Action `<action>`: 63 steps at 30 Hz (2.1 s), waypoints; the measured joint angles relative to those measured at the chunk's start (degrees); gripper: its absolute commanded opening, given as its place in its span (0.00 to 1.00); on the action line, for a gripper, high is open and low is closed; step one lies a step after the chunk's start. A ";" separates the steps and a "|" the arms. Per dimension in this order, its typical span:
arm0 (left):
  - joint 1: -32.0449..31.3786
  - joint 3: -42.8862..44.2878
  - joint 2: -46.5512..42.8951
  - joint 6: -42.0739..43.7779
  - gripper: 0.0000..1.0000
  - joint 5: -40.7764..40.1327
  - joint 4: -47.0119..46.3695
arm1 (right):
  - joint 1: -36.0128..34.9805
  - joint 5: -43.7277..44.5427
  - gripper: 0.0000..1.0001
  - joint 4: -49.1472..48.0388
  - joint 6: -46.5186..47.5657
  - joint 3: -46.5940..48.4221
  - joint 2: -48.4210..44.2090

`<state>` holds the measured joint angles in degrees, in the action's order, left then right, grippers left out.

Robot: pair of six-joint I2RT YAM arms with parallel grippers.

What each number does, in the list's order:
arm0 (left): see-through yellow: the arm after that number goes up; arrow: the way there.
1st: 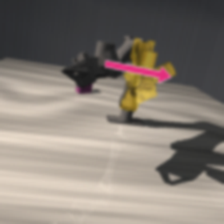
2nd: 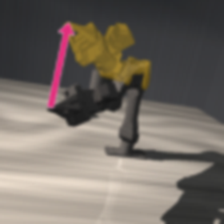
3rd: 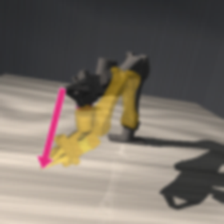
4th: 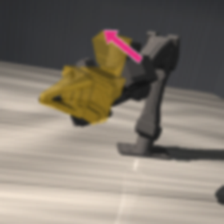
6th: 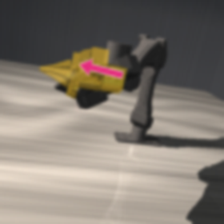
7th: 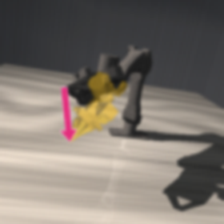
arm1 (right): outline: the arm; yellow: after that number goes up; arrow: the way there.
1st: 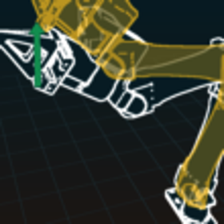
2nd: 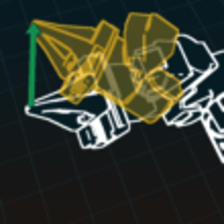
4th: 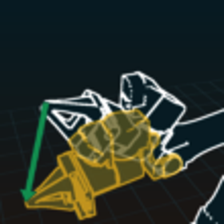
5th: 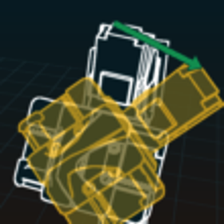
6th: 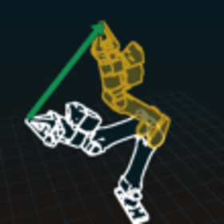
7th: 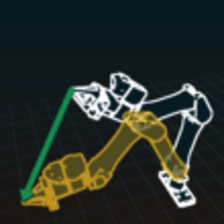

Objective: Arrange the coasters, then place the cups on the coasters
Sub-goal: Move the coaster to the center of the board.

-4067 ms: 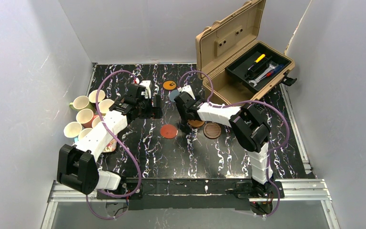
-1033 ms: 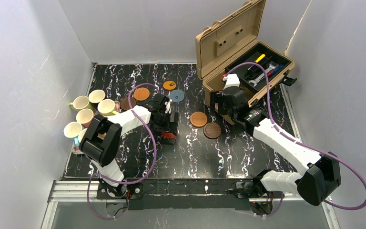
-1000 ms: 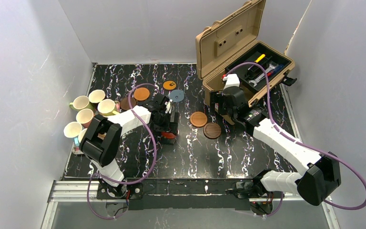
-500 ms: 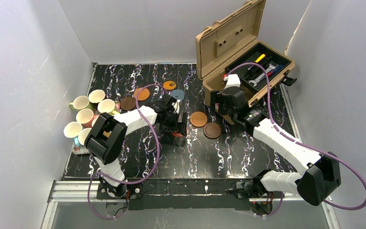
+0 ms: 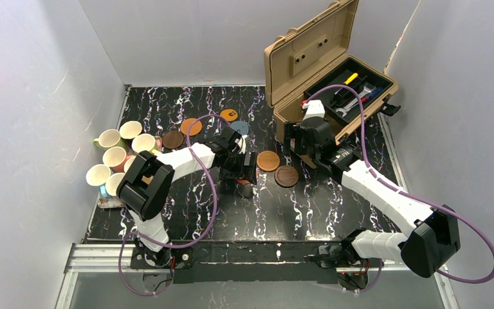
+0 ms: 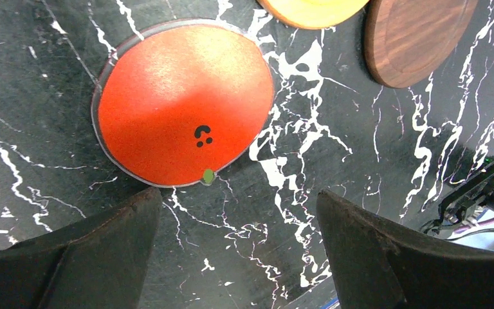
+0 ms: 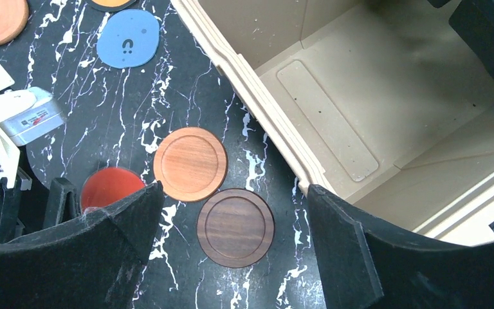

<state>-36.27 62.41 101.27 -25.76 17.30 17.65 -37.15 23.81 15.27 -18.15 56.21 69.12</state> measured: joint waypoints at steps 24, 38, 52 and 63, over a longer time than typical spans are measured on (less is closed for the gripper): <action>-2.25 -1.16 -3.37 2.51 0.86 -3.67 0.81 | 0.00 0.31 0.90 -0.72 -0.66 -0.66 -0.22; 0.55 2.45 -0.50 4.44 0.86 -5.73 2.60 | 0.00 0.57 0.90 -0.22 -0.94 -0.83 -0.90; 0.59 5.46 3.52 5.18 0.87 -3.89 3.32 | 0.00 1.11 0.90 -0.22 -1.01 -0.90 -1.33; 0.52 5.46 3.80 5.14 0.87 -1.33 3.08 | 0.02 1.22 0.90 -0.22 -1.03 -1.38 -1.95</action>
<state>-35.75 67.88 105.08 -20.62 15.97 20.73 -37.12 25.04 15.05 -19.18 54.83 67.18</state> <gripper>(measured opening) 0.864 0.897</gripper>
